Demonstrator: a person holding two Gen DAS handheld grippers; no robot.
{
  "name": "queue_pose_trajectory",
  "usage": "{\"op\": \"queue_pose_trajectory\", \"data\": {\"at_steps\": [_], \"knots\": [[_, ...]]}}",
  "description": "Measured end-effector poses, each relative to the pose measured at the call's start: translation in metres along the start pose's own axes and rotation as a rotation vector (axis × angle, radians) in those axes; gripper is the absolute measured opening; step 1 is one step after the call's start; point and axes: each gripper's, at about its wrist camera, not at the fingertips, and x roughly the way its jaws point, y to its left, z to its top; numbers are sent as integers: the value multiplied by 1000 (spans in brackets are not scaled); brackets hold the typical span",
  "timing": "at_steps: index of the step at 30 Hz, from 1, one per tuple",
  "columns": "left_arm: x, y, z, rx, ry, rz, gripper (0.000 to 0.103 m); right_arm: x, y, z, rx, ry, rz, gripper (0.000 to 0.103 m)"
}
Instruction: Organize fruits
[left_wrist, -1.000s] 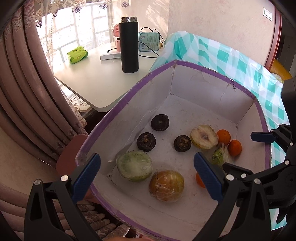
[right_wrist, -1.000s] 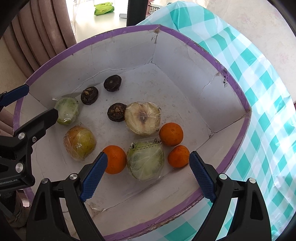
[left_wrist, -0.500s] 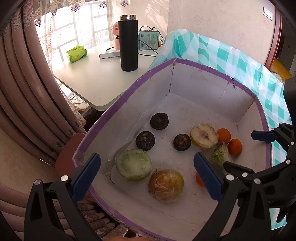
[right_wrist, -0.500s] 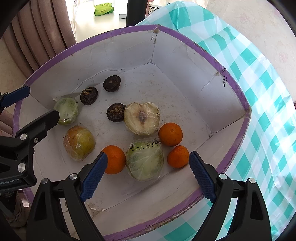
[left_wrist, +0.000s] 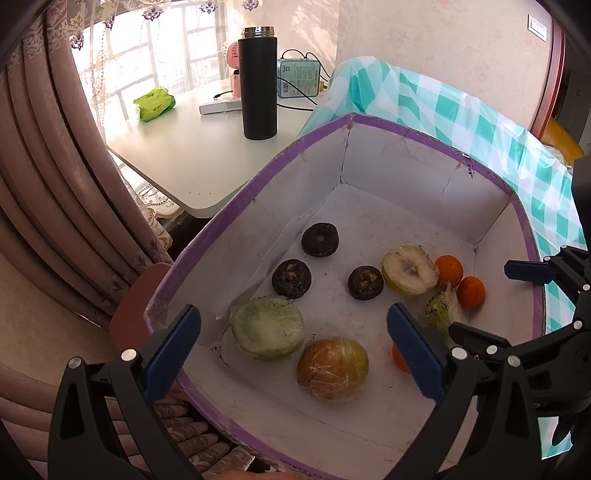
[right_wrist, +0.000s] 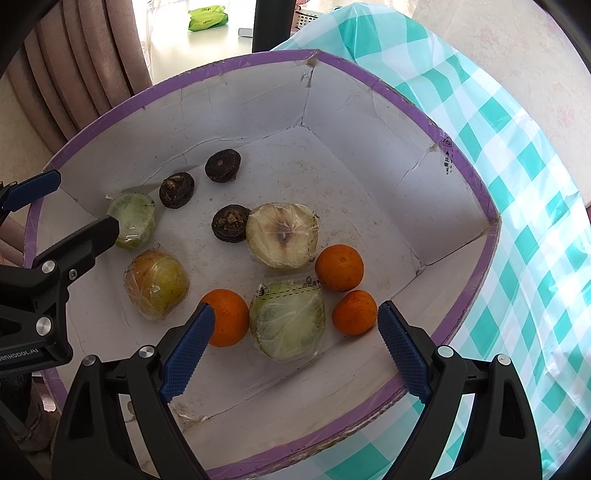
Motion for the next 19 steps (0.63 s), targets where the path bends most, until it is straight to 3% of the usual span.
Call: {"op": "queue_pose_trajectory", "data": {"at_steps": [14,19], "knots": [[5,-1,3,-1,17,51,101,0,1,0,-7,-9,-1,87],[-14,-1,11,-14,-16,187,101,-10,-2,-2,21,-76,44,87]]}}
